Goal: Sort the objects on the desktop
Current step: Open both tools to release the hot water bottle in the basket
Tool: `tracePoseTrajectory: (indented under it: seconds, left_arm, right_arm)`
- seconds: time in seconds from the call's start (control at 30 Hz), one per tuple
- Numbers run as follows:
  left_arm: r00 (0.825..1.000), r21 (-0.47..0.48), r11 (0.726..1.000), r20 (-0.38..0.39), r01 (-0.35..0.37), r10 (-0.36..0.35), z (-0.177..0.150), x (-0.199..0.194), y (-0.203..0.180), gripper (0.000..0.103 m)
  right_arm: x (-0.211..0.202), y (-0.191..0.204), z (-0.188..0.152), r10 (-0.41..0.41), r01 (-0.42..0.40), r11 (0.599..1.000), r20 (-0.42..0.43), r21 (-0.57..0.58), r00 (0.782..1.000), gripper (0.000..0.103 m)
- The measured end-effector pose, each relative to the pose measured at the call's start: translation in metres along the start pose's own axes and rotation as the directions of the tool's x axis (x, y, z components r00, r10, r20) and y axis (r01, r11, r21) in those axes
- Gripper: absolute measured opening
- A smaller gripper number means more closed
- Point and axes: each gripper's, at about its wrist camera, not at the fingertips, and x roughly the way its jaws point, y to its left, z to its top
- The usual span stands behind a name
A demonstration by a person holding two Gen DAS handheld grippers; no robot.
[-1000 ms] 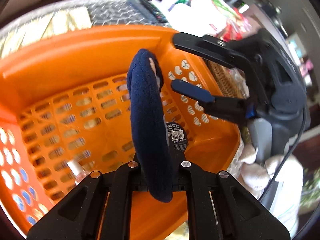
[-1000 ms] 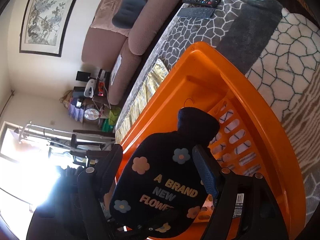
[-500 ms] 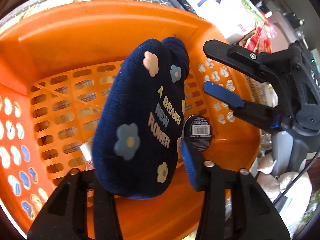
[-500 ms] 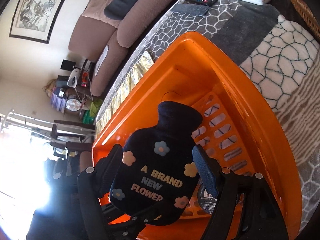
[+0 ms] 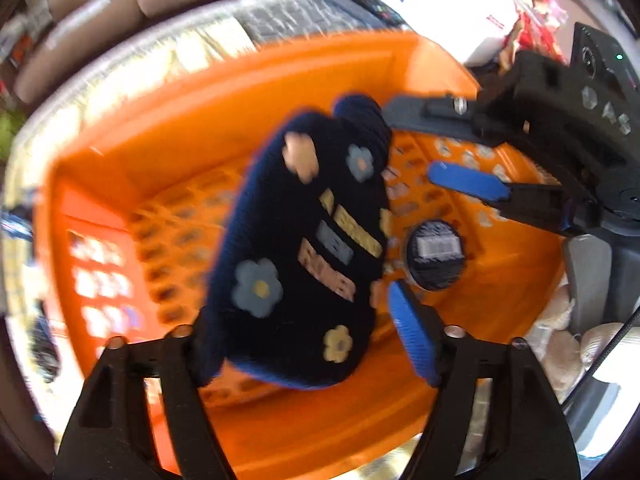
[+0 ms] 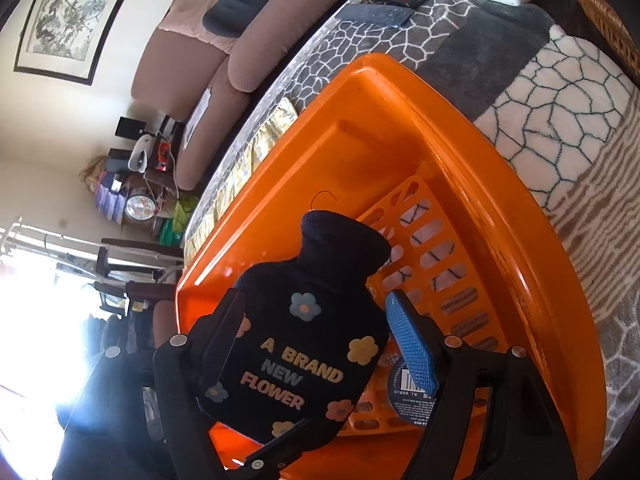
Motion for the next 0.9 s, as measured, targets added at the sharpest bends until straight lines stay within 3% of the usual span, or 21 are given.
tracePoseTrajectory:
  seconds: [0.03,0.1,0.17,0.27,0.43,0.73,0.9]
  left_arm:
    - [0.999,0.017,0.999,0.018,-0.047,0.047,0.000,-0.004,0.000,0.087]
    - [0.996,0.035,0.996,0.031,-0.087,0.086,0.001,-0.008,0.004,0.087]
    - [1.000,0.012,1.000,0.005,-0.025,0.024,0.001,-0.008,0.017,0.087]
    - [0.999,-0.010,0.999,0.009,-0.034,0.034,0.012,-0.005,0.016,0.087]
    - [1.000,-0.071,0.997,-0.022,0.016,-0.018,0.017,0.004,0.041,0.087]
    - [0.995,-0.093,0.994,-0.081,0.050,-0.058,0.005,0.022,0.051,0.087]
    - [0.981,-0.140,0.980,-0.114,0.141,-0.158,0.005,0.031,0.048,0.084]
  right_arm:
    - [-0.001,0.000,0.001,-0.004,0.004,1.000,-0.002,-0.001,1.000,0.077]
    - [-0.001,0.000,0.001,-0.009,0.009,1.000,-0.006,-0.005,1.000,0.077]
    - [-0.001,0.001,0.000,-0.007,0.007,1.000,-0.006,-0.005,1.000,0.077]
    - [-0.001,0.003,-0.002,0.006,-0.006,1.000,-0.007,-0.004,1.000,0.078]
    - [-0.002,0.005,-0.005,0.005,-0.005,1.000,-0.017,-0.015,1.000,0.078]
    - [-0.007,0.006,-0.006,-0.006,0.006,1.000,-0.019,-0.018,1.000,0.078]
    - [-0.005,0.010,-0.007,-0.009,0.008,1.000,-0.028,-0.024,1.000,0.080]
